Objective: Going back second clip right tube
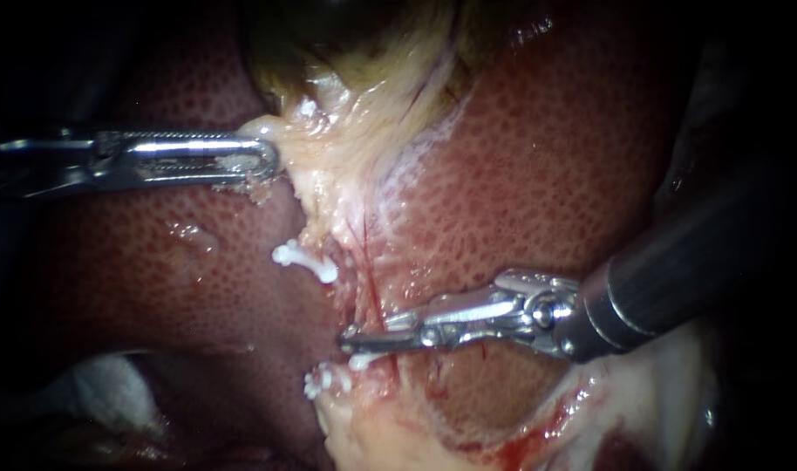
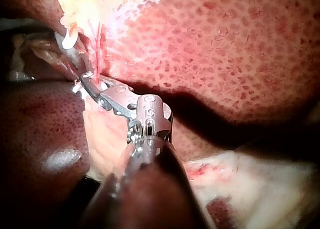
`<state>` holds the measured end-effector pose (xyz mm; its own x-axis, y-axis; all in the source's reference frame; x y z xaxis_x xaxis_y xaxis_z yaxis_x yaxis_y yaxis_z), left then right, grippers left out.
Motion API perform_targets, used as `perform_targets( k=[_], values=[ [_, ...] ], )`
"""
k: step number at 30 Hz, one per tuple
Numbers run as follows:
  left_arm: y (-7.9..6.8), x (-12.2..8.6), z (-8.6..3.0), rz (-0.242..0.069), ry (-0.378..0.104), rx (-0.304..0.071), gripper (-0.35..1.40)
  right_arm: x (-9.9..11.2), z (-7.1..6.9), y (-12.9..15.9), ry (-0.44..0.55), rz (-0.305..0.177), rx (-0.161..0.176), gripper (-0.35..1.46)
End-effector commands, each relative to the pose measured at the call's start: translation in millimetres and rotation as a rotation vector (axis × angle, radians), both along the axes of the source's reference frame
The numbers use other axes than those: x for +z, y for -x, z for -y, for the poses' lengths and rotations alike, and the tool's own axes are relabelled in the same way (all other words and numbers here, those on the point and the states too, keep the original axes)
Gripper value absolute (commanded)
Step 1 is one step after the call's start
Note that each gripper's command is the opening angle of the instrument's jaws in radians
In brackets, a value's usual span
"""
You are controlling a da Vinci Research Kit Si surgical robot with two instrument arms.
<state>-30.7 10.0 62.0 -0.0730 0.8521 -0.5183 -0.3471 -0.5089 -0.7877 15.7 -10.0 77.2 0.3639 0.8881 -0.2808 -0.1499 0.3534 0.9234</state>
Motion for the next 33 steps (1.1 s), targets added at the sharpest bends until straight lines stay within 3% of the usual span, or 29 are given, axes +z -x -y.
perform_targets(
  k=[1, 11, 14, 17, 19, 22, 33],
  values=[
    [0.0, 0.0, 0.0, 0.0, 0.0, 0.0, -0.35, 0.1, 0.1, 0.0, 0.0, 0.0, 0.0, -0.35],
    [0.0, 0.0, 0.0, 0.0, 0.0, 0.0, -0.35, -0.1, 0.3, -0.1, -0.003, -0.015, 0.003, -0.35],
    [0.0, 0.1, 0.1, -0.001, 0.001, 0.0, -0.35, -0.1, 0.2, -0.7, 0.163, -0.071, -0.027, 0.2],
    [0.0, 0.1, 0.1, -0.001, 0.001, 0.0, -0.35, 0.2, -0.1, -1.5, 0.213, -0.08, -0.038, 0.41],
    [0.0, 0.0, 0.1, -0.001, 0.001, 0.0, -0.35, 0.3, -0.2, -1.7, 0.236, -0.081, -0.041, 0.45],
    [0.1, -0.1, 0.2, -0.001, 0.001, 0.0, -0.35, 0.5, -0.4, -1.9, 0.288, -0.056, -0.013, 0.49],
    [0.0, -0.2, 0.3, -0.001, 0.001, 0.0, -0.35, 1.6, -1.6, -0.3, 0.322, -0.053, -0.013, 0.49]
  ],
)
